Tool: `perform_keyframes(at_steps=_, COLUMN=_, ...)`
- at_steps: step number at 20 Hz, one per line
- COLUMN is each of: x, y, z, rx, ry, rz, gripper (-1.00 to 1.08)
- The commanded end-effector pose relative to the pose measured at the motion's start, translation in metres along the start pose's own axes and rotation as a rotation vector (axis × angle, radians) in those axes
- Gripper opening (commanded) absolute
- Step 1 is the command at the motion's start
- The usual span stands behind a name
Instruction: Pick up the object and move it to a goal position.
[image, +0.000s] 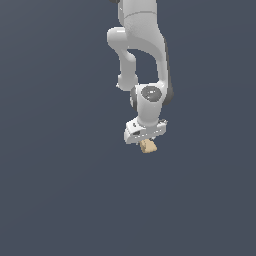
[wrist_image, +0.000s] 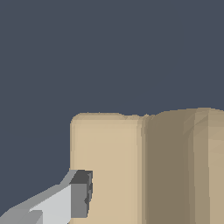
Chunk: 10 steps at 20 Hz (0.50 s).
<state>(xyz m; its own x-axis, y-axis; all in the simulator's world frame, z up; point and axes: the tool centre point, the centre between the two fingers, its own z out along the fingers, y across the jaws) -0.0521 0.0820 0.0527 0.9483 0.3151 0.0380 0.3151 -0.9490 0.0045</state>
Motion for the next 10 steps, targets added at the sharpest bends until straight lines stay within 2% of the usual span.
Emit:
perform_keyframes(at_steps=1, x=0.0, y=0.0, z=0.0, rx=0.0, ry=-0.001, rz=0.001, gripper=-1.0)
perform_keyframes(at_steps=10, x=0.004, y=-0.008, z=-0.028, rx=0.0, ry=-0.004, rz=0.001, gripper=-1.0)
